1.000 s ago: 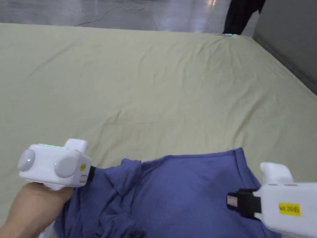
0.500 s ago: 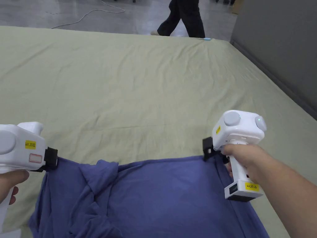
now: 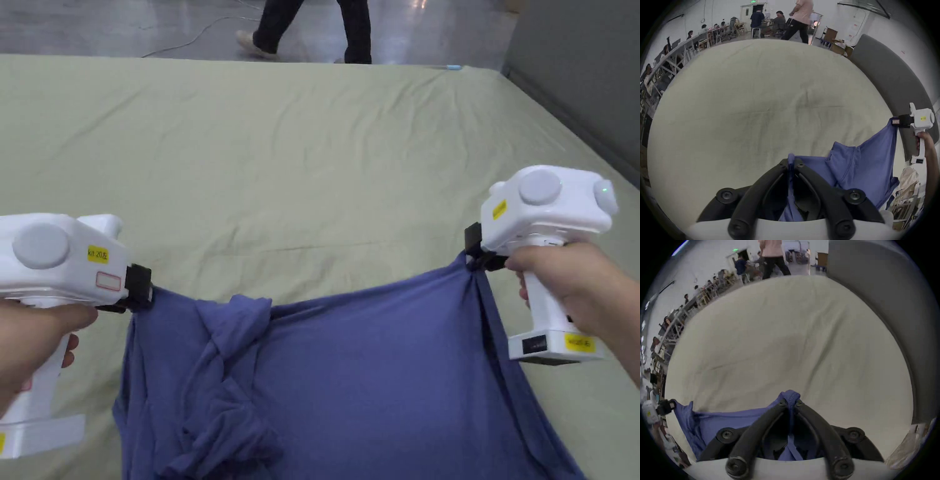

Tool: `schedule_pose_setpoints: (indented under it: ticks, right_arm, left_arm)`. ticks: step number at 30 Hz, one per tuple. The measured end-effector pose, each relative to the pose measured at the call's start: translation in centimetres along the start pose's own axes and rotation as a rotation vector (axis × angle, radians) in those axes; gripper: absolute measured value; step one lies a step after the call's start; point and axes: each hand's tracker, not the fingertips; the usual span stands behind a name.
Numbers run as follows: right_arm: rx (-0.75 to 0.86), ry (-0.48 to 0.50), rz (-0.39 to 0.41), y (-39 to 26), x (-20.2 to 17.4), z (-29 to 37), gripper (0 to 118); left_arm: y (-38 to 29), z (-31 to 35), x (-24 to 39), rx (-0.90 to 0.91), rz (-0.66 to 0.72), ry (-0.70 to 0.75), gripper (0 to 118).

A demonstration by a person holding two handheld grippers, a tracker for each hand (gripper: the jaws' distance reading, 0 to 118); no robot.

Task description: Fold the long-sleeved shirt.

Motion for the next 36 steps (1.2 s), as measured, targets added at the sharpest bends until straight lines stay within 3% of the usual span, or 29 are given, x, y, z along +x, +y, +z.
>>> schedule_pose_setpoints:
  ticks: [5,9,14,18,22,24,26,29,36]
  right_arm:
    - [0.102,0.052,0.116,-3.5,0.6,6.1,0]
    - [0.122,0.082,0.176,-10.3,3.3,10.0,0]
    - [-0.015,0.092,0.159,-18.7,7.0,9.7,0]
    - [-0.136,0.086,0.112,-23.2,8.3,6.4,0]
    - [-0.183,0.057,0.108,-25.3,8.5,4.2,0]
    - [-0.163,0.049,0.067,-25.8,8.7,5.5,0]
    - [-0.155,0.048,0.085,-26.1,8.3,7.2,0]
    - [-0.133,0.022,0.168,-26.7,7.9,9.8,0]
    - [-0.18,-0.004,0.174,-28.9,8.2,6.8,0]
  left_arm:
    - [-2.1,4.5,-0.6,0.076,-0.014,-0.114,2]
    - [-7.9,8.8,1.2,0.087,-0.243,-0.085,2]
    - [-15.7,10.5,3.0,-0.065,-0.347,-0.113,2]
    - [-20.6,8.1,4.0,-0.185,-0.421,-0.074,2]
    - [-23.0,6.4,4.4,-0.221,-0.386,-0.057,2]
    - [-23.1,7.6,3.9,-0.196,-0.314,-0.068,2]
    - [-22.9,9.3,3.4,-0.17,-0.251,-0.089,2]
    - [-22.9,11.1,3.8,-0.185,-0.284,-0.093,2]
    - [-25.5,7.2,4.5,-0.272,-0.331,-0.067,2]
